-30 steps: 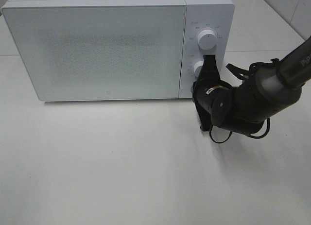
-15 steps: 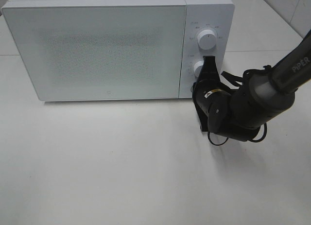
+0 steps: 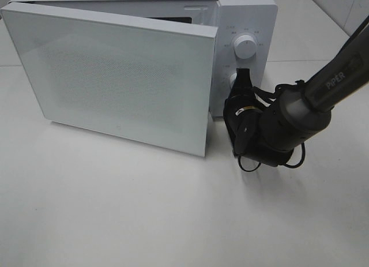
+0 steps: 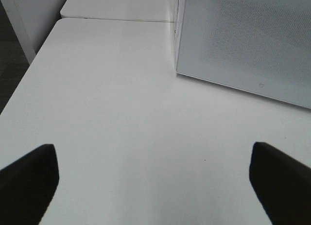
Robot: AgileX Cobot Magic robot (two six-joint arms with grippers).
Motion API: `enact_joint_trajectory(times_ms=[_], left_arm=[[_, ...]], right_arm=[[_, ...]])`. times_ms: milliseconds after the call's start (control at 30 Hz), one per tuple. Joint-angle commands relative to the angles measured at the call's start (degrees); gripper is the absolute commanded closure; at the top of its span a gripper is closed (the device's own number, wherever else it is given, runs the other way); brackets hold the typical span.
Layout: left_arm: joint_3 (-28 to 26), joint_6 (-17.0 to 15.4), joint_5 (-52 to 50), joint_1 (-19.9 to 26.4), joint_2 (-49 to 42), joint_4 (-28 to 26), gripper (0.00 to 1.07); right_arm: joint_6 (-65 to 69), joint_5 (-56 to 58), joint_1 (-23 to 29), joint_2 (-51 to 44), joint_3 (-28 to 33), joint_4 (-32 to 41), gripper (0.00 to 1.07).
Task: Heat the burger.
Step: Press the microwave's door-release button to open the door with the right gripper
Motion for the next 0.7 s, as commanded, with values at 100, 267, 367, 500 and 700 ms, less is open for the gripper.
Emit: enact_joint_trajectory(times_ms=[100,267,367,500,700], left_arm=[[0.2,0.2,-0.4,0.0,-1.0,-0.2,0.07],[0.2,0.2,-0.4,0.0,-1.0,-0.2,0.07],[0.2,0.2,-0.4,0.0,-1.0,-0.2,0.07],[0.2,0.2,-0.4,0.0,-1.0,-0.2,0.07],[0.2,0.2,-0.4,0.0,-1.0,-0.2,0.07]], right_arm=[[-0.9,-16.7,-3.0,-1.3,-6.0,-6.7,1.07],[-1.1,-16.3,-3.0,-1.3,-6.0,-7.4,1.07],[-1.1,-15.2,-2.9,-1.3,-6.0,-8.1,1.07],[-1.1,-13.2,-2.9,-1.3,-6.0,-8.2,1.07],[-0.8,-6.6,-2.8,-1.8,-4.9,-11.2,1.07]])
